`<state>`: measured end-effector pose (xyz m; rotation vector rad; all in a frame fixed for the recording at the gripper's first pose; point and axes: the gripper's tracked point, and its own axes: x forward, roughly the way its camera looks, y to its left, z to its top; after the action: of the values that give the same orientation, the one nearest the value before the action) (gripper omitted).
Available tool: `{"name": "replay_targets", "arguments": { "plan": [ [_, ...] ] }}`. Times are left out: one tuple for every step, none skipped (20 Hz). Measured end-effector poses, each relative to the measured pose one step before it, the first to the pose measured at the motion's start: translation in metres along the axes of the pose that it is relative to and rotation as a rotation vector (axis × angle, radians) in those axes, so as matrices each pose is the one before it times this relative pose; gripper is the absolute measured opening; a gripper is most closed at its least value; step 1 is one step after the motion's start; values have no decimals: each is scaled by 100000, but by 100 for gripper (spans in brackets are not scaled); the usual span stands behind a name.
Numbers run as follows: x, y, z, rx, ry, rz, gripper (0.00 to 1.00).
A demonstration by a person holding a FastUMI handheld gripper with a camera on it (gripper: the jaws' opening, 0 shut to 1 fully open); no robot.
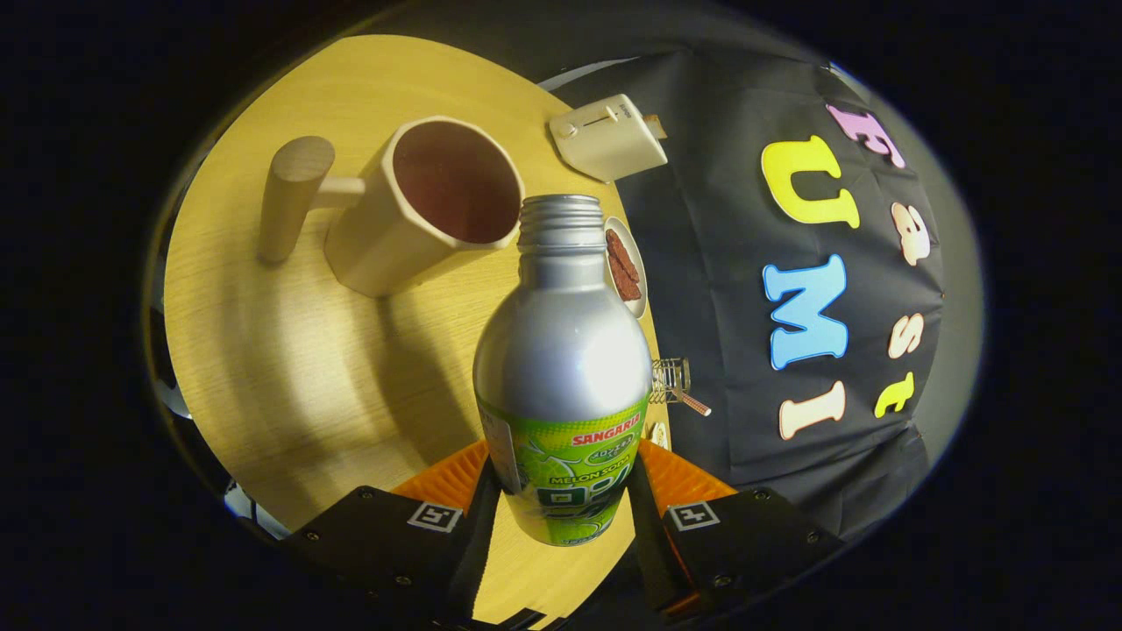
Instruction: Take the bottle from table, then pour the juice into the cup, finally place the bottle on the coaster
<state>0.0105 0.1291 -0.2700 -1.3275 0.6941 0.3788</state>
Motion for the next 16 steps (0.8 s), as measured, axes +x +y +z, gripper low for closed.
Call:
{"name": "replay_targets", "arguments": {
  "plan": [
    [32,-108,-27,-1328,1316,85,71],
    [-125,-82,-11,-1183,1114,24,71],
    [-8,-70,138,-1119,604,95,71],
    [-13,-180,239,-1360,215,-292,71],
    [3,-136,194,-1998,536,-374,71],
    [-98,-204,71,-2253,774,-399,71],
    [-13,-88,40,-2195,975,-244,70],
    [-140,-184,82,-1858,964,-317,71],
    [14,-158,-5,-1391,1070,-147,71],
    [-112,-100,-3,-995,1163,177,71],
    [121,-87,-42,-974,1213,186,71],
    [-52,-78,30,-1333,1138,190,71],
    [-14,-115,72,-1678,722,-65,71],
    [-32,-230,55,-1949,537,-233,71],
    [2,-112,82,-1759,397,-429,71],
    [-135,-167,-16,-1168,414,-122,71]
  ]
}}
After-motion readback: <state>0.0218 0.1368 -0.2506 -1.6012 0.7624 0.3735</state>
